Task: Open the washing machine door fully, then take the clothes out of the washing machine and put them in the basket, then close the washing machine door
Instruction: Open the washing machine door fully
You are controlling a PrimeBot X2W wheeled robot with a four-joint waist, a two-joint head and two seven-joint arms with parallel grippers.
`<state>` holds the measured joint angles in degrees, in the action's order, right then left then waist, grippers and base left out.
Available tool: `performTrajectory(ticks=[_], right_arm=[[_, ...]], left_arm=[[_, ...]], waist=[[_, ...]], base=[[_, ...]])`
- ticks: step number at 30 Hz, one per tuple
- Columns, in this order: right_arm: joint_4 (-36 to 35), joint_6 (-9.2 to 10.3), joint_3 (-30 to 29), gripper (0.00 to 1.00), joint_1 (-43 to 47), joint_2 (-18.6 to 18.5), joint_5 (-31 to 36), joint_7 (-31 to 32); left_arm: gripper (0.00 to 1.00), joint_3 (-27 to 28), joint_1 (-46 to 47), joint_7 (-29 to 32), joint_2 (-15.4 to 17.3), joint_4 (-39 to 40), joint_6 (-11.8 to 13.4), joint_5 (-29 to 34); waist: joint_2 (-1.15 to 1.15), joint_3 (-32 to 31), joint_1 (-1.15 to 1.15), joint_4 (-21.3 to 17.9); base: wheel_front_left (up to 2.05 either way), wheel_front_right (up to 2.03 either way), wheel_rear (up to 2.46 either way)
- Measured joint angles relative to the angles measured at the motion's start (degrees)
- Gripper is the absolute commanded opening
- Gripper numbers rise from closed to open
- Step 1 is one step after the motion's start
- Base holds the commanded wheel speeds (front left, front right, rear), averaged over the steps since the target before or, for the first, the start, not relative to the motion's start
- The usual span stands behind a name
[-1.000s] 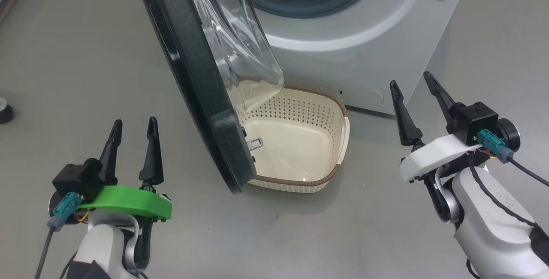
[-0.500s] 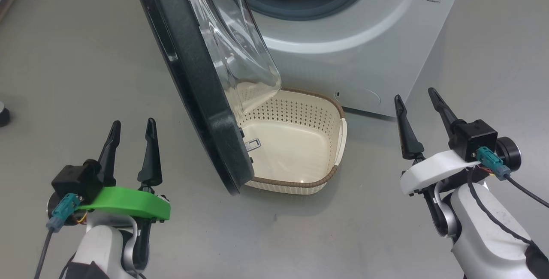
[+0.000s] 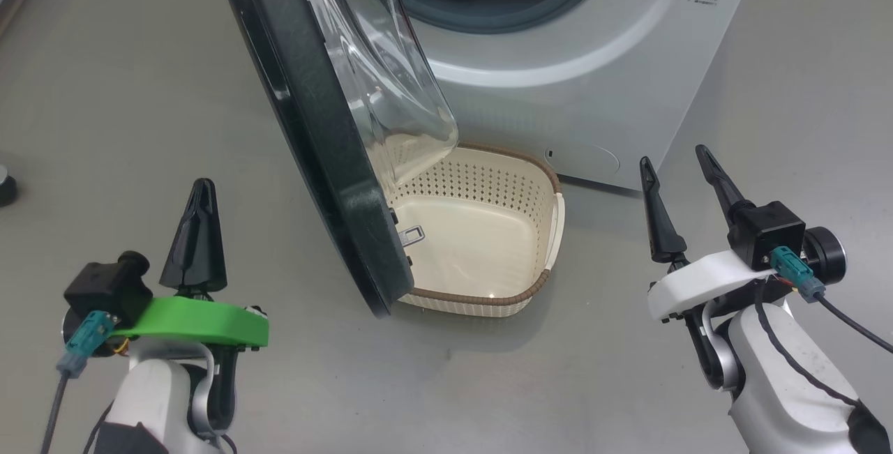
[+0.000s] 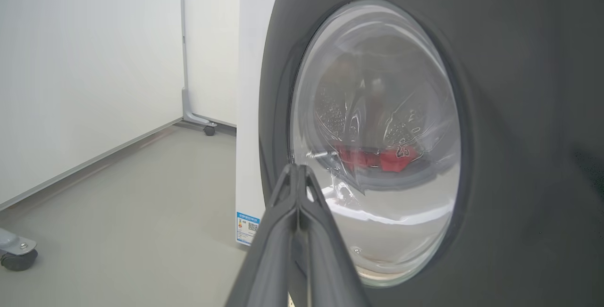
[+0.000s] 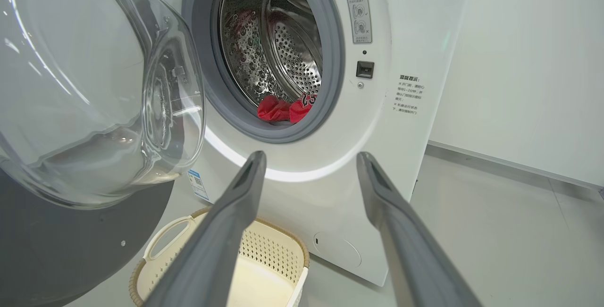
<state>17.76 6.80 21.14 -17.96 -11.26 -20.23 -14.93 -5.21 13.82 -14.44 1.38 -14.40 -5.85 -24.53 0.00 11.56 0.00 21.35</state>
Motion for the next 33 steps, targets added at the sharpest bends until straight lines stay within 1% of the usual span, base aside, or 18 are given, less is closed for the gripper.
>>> performTrajectory(ticks=[5,6,9,13,16,19,23,26,27,31,32,33], right_arm=[[-0.19,0.00,-0.66,1.00,0.70,0.41,0.70,0.00],[-0.19,0.00,-0.85,1.00,1.00,0.54,0.85,0.00],[-0.19,0.00,-1.15,1.00,1.20,0.80,1.31,0.00],[-0.14,-0.01,-1.44,1.00,2.10,1.00,1.82,0.00],[-0.13,-0.08,-1.64,1.00,2.20,1.40,2.13,0.00],[-0.13,-0.12,-1.78,1.00,2.22,1.68,2.31,0.00],[-0.09,-0.19,-2.03,1.00,2.43,1.92,2.63,0.00],[0.05,-0.38,-2.14,1.00,2.96,2.23,2.83,0.00],[0.21,-0.85,-2.07,1.00,3.06,2.40,2.89,0.00],[0.42,-1.11,-2.21,1.00,3.27,2.93,3.12,0.00],[0.42,-1.11,-2.21,1.00,3.27,2.93,3.12,0.00],[0.47,-1.20,-2.27,1.00,3.28,2.97,3.18,0.00]], left_arm=[[0.00,1.21,0.38,-0.01,0.00,6.27,-0.01,-0.12],[0.00,1.45,0.94,-0.01,0.00,9.67,-0.07,-0.18],[0.00,1.37,2.53,-0.03,0.01,15.04,-0.36,-0.16],[0.00,0.56,4.53,-0.33,0.01,22.41,-0.60,-0.08],[0.00,-1.26,4.99,-0.33,0.02,26.96,-1.02,0.84],[0.00,-4.16,5.02,-0.35,0.08,30.78,-1.03,1.41],[0.00,-10.10,4.92,-0.35,0.16,33.08,-1.10,2.55],[0.00,-15.75,3.94,-0.35,0.31,33.01,-1.13,3.86],[0.00,-17.42,3.13,-0.35,0.32,32.95,-1.27,4.12],[0.00,-25.09,1.47,-0.34,0.74,31.75,-1.27,4.13],[0.00,-25.09,1.47,-0.34,0.74,31.75,-1.27,4.13],[0.00,-26.85,1.27,-0.34,0.78,31.27,-1.27,4.16]], waist=[[0.00,-0.09,0.00,0.19],[0.00,-0.14,0.00,0.30],[0.00,-0.24,0.00,0.49],[0.00,-0.44,0.00,0.77],[0.00,-0.62,0.00,0.93],[0.00,-0.84,0.00,1.05],[0.00,-1.18,0.00,1.11],[0.00,-1.44,0.00,1.10],[0.00,-1.50,0.00,1.03],[0.00,-1.78,0.00,0.62],[0.00,-1.78,0.00,0.62],[0.00,-1.81,0.00,0.54]], base=[[0.00,0.00,0.00],[0.00,0.00,0.00],[0.00,0.00,0.00],[0.00,0.00,0.00],[0.00,0.00,0.00],[0.00,0.00,0.00],[0.00,0.00,0.00],[0.00,0.00,0.00],[0.00,0.00,0.00],[0.00,0.00,0.00],[0.00,0.00,0.00],[0.00,0.00,0.00]])
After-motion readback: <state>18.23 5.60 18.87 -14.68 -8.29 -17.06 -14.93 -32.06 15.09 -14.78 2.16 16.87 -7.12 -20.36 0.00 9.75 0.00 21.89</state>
